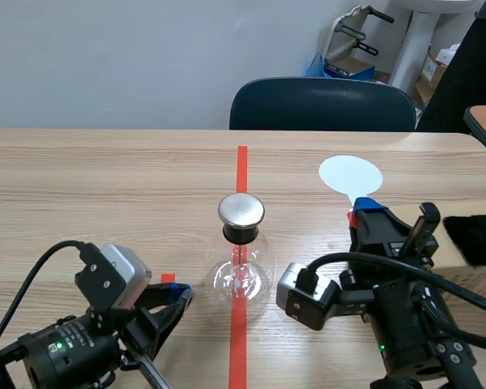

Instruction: Do the electroscope experiment

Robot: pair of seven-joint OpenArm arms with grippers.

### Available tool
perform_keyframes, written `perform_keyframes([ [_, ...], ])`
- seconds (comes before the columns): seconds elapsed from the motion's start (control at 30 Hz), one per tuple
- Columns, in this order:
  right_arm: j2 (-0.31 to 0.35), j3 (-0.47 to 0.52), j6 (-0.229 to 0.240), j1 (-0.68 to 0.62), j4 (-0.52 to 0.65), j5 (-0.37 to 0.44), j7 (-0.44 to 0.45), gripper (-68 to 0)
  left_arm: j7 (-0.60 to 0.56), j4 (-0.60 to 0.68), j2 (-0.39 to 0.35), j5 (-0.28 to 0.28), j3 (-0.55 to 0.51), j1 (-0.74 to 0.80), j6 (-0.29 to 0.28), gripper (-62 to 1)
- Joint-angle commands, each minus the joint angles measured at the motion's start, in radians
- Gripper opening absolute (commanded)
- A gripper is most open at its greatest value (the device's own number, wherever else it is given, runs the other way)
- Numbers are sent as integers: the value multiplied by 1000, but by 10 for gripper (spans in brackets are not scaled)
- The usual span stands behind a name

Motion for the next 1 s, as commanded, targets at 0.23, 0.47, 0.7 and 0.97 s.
perform_keyframes([
  [0.23,5,8,-14,12,5,-4,-7,-660,-5,7,-9,-5,-1,-34,-1,-565],
  [0.47,5,8,-14,12,5,-4,-7,-660,-4,7,-9,-5,-1,-33,-1,-565],
  [0.7,5,8,-14,12,5,-4,-7,-660,-3,7,-4,-5,-1,-33,-1,-565],
  [0.97,5,8,-14,12,5,-4,-7,-660,-4,7,-4,-5,-1,-33,-1,-565],
])
